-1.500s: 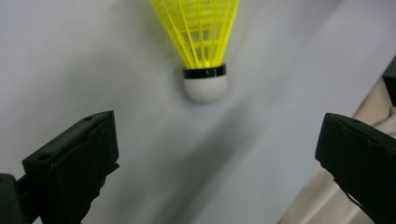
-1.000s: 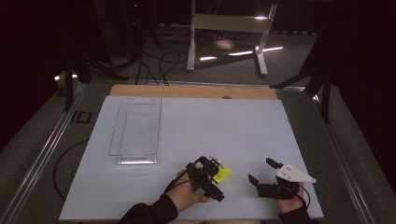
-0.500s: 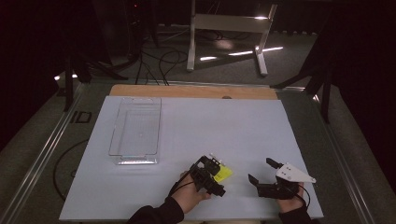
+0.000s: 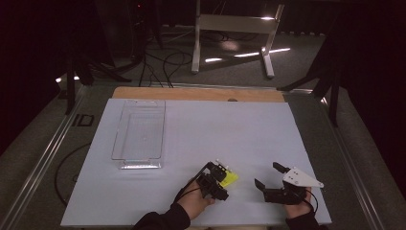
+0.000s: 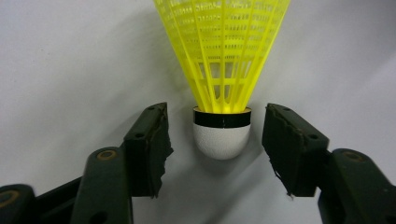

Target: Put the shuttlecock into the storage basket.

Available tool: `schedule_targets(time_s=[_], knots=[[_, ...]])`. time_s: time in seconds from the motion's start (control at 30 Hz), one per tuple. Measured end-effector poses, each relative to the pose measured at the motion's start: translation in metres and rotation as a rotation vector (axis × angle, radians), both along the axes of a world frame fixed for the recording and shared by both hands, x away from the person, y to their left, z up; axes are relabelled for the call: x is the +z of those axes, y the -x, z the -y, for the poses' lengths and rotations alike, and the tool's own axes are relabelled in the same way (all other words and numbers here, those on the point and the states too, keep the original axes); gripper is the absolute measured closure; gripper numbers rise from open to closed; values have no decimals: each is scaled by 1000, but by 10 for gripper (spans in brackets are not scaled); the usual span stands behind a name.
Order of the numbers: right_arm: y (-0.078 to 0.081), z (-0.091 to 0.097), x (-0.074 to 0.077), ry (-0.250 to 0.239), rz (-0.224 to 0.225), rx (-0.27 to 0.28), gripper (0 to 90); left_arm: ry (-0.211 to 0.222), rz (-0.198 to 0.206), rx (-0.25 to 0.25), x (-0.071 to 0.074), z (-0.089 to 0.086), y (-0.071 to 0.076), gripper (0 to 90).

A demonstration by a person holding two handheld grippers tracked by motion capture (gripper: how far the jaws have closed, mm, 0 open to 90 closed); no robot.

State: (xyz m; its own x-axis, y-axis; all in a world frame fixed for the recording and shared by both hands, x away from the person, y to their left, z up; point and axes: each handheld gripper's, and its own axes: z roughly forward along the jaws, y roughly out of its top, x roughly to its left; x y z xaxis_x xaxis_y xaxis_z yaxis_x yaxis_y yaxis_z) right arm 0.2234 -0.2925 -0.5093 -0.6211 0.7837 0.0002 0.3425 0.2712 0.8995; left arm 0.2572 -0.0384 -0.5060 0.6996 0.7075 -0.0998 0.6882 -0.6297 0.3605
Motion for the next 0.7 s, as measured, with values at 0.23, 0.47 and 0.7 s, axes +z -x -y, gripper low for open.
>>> schedule_targets(time_s=[0.23,0.47,0.7], knots=[[0,0,0,2,2,4,80,-32,23,-17,1,2,1,562],[0,0,0,0,-2,0,80,-20,16,-45,2,0,-1,649],[0,0,0,0,-2,1,80,-12,22,-90,8,-2,-3,656]])
